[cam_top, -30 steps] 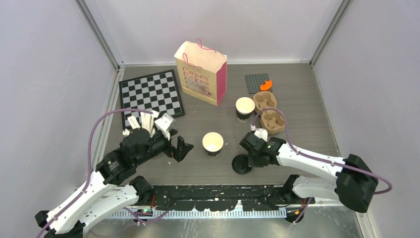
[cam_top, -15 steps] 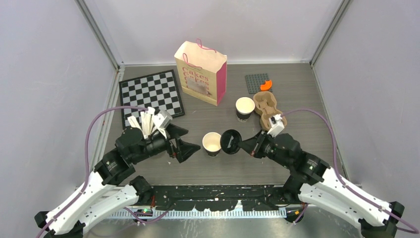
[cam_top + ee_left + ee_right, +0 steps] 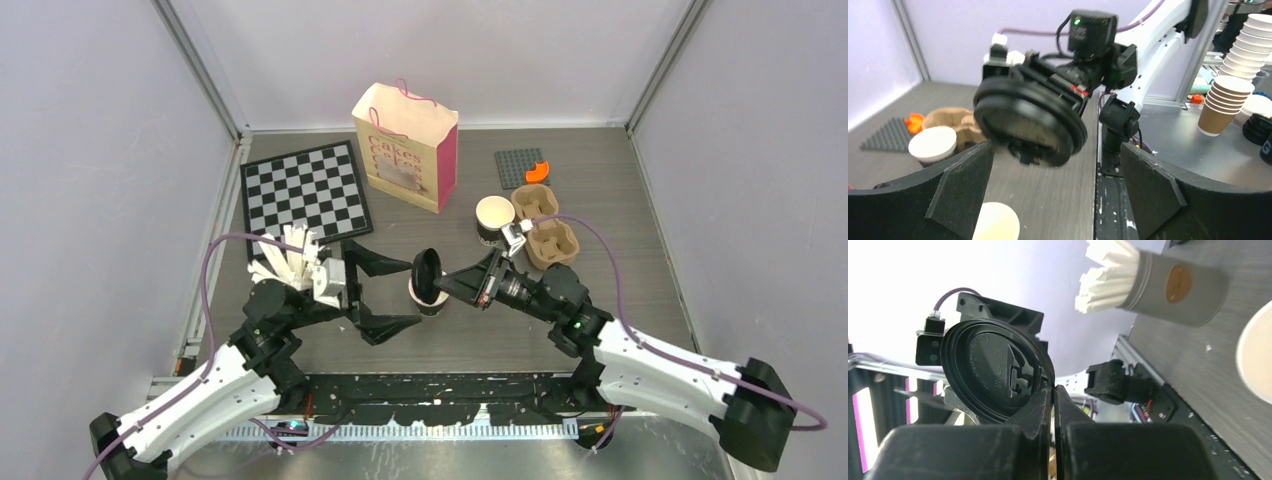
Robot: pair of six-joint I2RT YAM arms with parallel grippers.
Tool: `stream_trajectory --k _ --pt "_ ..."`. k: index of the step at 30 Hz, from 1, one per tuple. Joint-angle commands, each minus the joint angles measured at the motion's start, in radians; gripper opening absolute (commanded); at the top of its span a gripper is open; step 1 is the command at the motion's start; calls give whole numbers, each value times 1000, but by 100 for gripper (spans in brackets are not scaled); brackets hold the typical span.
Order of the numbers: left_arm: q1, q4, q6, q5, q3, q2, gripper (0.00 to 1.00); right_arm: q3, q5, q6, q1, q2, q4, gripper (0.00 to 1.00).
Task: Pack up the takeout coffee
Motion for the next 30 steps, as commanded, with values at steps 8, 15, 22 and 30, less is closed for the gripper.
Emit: stream_trajectory --k 8,15,22,30 --pt "-9 224 223 130 -28 3 100 -22 -218 173 8 200 508 2" --pt "-9 165 293 83 -42 -42 100 -24 -243 170 8 189 501 2" --pt "-9 165 280 140 -27 -57 100 -31 -272 182 8 179 511 2" --pt "-15 212 267 166 8 29 100 -30 -296 191 7 221 536 2"
